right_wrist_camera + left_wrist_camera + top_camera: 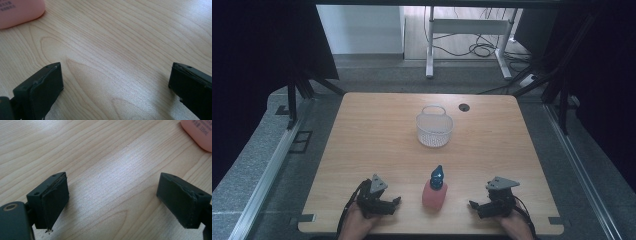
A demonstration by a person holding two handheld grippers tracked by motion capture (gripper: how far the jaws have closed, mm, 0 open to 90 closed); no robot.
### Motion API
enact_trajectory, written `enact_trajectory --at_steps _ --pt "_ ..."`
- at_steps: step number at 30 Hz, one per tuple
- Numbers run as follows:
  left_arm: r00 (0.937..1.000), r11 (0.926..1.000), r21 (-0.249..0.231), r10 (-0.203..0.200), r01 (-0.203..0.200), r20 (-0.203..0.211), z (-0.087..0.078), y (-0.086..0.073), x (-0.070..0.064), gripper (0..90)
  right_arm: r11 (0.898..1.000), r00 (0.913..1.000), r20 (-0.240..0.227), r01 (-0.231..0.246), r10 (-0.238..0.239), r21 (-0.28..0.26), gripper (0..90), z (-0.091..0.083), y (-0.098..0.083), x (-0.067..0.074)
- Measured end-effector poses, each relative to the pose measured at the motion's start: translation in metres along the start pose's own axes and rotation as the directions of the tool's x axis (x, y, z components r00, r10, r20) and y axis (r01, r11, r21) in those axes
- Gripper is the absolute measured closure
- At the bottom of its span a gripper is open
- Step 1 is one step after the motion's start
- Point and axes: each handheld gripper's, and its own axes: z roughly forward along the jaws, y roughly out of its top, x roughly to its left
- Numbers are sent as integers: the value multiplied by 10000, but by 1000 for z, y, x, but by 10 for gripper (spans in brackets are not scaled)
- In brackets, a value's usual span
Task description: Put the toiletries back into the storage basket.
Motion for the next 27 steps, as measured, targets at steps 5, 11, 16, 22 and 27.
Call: enact_trajectory --at_steps 5,11,16,22,27 --pt "10000 10000 -3 -7 7 7 0 0 0 102 10000 10000 0 -27 27 35 0 0 0 1" --pt "10000 10000 1 0 0 6 0 0 0 102 10000 9999 -119 -14 15 56 17 -2 1 3" --pt "10000 10000 -3 -5 5 8 0 0 0 102 10000 9998 -202 68 -68 -12 25 -4 3 5" --pt "10000 10000 -6 -9 9 11 0 0 0 102 9997 9995 -267 187 -190 -127 28 -8 5 7" --pt "10000 10000 -9 -9 9 9 0 0 0 102 9994 9987 -374 334 -336 -60 28 -10 7 10"
